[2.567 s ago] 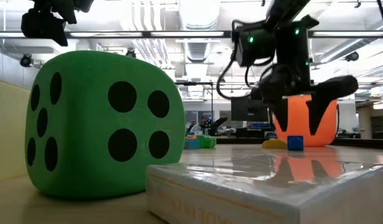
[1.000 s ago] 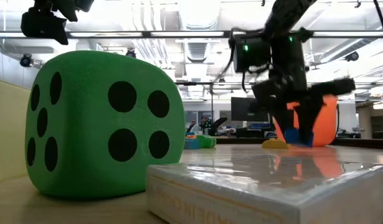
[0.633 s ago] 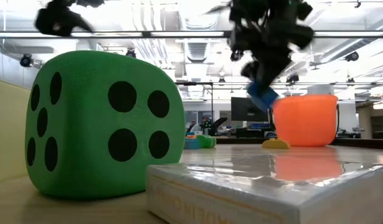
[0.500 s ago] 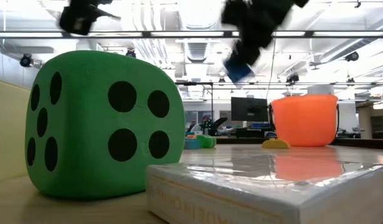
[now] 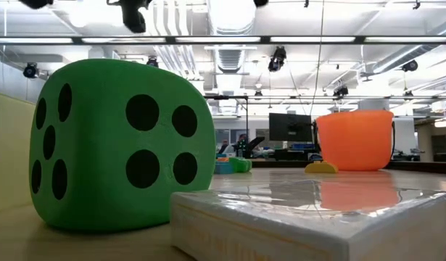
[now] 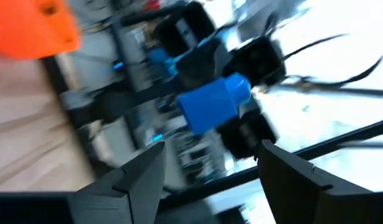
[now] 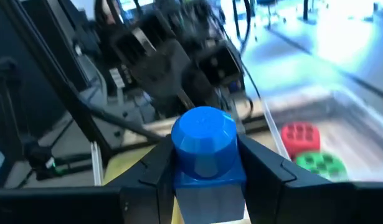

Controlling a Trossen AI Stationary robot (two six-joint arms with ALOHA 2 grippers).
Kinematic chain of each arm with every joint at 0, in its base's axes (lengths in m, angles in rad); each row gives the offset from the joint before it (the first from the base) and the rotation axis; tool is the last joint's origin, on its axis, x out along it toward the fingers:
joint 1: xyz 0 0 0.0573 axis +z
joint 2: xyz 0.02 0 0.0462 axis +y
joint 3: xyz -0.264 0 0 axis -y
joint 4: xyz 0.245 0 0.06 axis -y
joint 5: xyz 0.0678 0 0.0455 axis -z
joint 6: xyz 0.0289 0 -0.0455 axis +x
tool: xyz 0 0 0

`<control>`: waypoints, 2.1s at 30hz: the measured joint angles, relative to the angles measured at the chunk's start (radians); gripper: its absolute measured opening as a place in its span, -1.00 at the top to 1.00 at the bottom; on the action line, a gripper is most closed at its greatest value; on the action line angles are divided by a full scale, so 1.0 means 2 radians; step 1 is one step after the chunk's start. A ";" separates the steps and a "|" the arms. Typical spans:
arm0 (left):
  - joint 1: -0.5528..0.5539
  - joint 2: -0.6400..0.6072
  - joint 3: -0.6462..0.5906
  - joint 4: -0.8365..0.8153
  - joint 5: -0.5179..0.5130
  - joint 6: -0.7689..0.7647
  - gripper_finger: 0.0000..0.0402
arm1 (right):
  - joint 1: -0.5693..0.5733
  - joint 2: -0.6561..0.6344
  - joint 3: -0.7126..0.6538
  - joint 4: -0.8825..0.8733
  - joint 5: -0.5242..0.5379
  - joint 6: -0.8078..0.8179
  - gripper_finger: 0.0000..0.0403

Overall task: Pick & Place Toys
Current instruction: Put the dark blue game piece into the white bin

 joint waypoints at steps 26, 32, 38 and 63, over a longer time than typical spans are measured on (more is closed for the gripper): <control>0.003 0.003 0.007 0.205 -0.015 0.064 -0.19 | 0.000 0.134 0.179 0.107 -0.006 -0.059 0.37; 0.003 0.003 0.008 0.220 -0.001 0.066 -0.19 | 0.000 0.140 0.182 0.108 -0.011 -0.058 0.37; 0.003 0.003 0.019 0.224 0.019 0.077 -0.19 | 0.000 0.142 0.182 0.116 -0.011 -0.057 0.37; 0.005 0.004 0.038 0.194 0.034 0.144 0.96 | 0.000 0.142 0.182 0.138 -0.019 -0.060 0.37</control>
